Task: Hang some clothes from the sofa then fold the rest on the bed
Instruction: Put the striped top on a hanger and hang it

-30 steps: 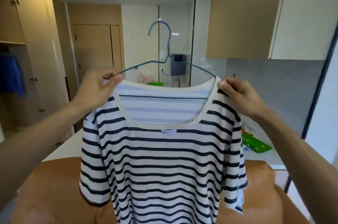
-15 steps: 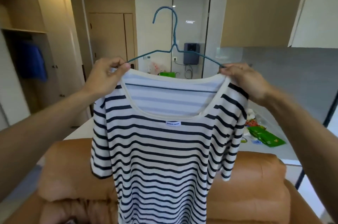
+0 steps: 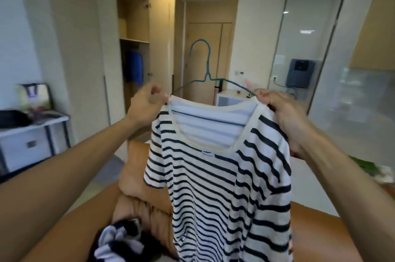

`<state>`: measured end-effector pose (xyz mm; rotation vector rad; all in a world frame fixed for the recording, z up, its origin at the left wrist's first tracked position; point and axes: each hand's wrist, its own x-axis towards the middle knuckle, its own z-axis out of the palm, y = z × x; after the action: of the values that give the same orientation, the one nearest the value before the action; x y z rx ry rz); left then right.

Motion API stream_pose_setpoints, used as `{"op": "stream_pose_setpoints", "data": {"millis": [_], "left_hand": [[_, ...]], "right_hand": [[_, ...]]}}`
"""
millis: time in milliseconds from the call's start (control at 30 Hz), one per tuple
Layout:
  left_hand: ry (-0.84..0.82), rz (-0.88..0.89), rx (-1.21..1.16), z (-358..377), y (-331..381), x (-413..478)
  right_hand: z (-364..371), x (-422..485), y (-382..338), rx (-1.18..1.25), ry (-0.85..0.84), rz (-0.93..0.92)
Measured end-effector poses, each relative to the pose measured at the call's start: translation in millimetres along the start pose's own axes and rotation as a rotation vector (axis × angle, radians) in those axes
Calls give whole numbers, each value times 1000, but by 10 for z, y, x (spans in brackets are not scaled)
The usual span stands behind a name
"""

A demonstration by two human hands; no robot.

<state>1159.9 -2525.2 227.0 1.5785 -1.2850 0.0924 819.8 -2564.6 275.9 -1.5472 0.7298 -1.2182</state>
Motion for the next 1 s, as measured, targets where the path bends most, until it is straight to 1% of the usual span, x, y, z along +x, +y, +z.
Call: {"op": "stream_pose_setpoints", "data": {"millis": [33,100,167,233,367,433,567,633,800,933,1000], "left_hand": [[32,-43,11,-150,16,-86],[55,-109,-41,-286,55,-199],[81,-175,-85,-475,76,-301],[112,-205,-119,-692,99,-380],[185,-219,-177,-1320,149,-515],[203,-211,-193,-1652,172,-591],[247,-203,-204,-2455,210,-813],[293,-195,-209,-2884,199,-941],[388,-175,-190,-3870,136,-1320],[460,-204,-166,-4630,-85,-1630],[492,-224,-149,-5007,-244,-1820]], "right_hand": [[141,-19,-52,-6,-21,-23],[350,-65,-189,-14,-36,-71],[586,-98,-338,31,-90,-106],[839,-124,-508,68,-128,-129],[1509,-228,-906,112,-250,-208],[1874,-321,-1114,139,-260,-258],[2661,-504,-1455,162,-334,-327],[3072,-611,-1616,196,-335,-330],[4104,-985,-1919,263,-403,-321],[4922,-1370,-2052,287,-428,-343],[5375,-1589,-2068,288,-467,-338]]}}
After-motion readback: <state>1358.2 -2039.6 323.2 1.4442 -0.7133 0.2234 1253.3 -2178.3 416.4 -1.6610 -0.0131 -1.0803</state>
